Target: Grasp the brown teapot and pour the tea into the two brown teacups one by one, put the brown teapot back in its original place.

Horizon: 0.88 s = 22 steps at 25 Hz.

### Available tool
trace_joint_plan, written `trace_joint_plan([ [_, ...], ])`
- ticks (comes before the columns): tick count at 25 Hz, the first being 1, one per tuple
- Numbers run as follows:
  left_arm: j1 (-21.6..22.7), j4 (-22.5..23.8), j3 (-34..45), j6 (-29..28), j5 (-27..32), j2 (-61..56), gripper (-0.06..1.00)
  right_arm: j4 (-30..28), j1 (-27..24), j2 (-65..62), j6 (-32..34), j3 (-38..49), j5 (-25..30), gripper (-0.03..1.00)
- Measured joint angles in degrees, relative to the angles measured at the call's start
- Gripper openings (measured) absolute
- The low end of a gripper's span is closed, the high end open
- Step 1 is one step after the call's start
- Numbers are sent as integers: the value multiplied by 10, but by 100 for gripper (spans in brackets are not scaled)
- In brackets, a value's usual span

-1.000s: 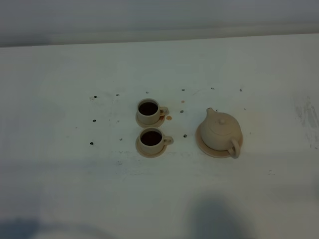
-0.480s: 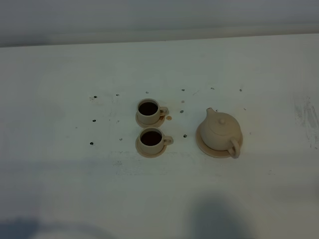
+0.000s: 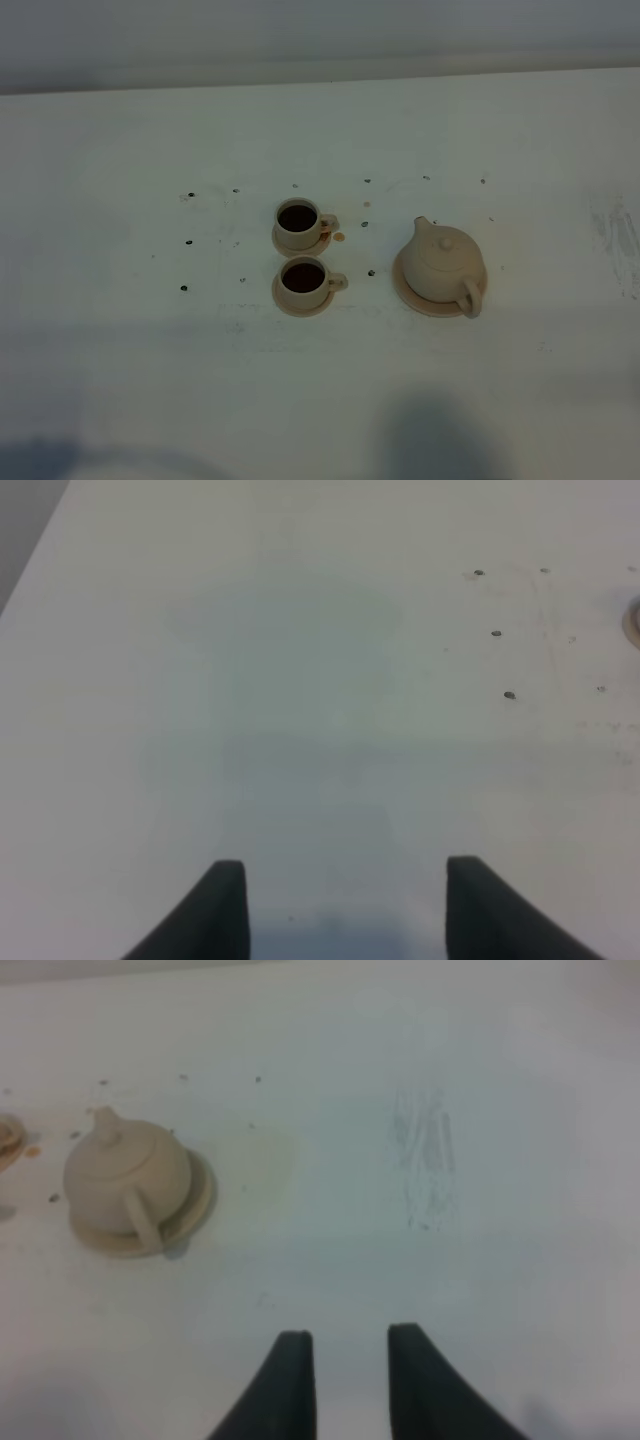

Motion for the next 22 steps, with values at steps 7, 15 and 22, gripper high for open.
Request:
trace_joint_plan([
  [7,0,0,0,0,0,0,45,0,0,0,0,0,0,21],
  [15,0,0,0,0,0,0,45,0,0,0,0,0,0,21],
  [22,0,0,0,0,0,0,45,0,0,0,0,0,0,21],
])
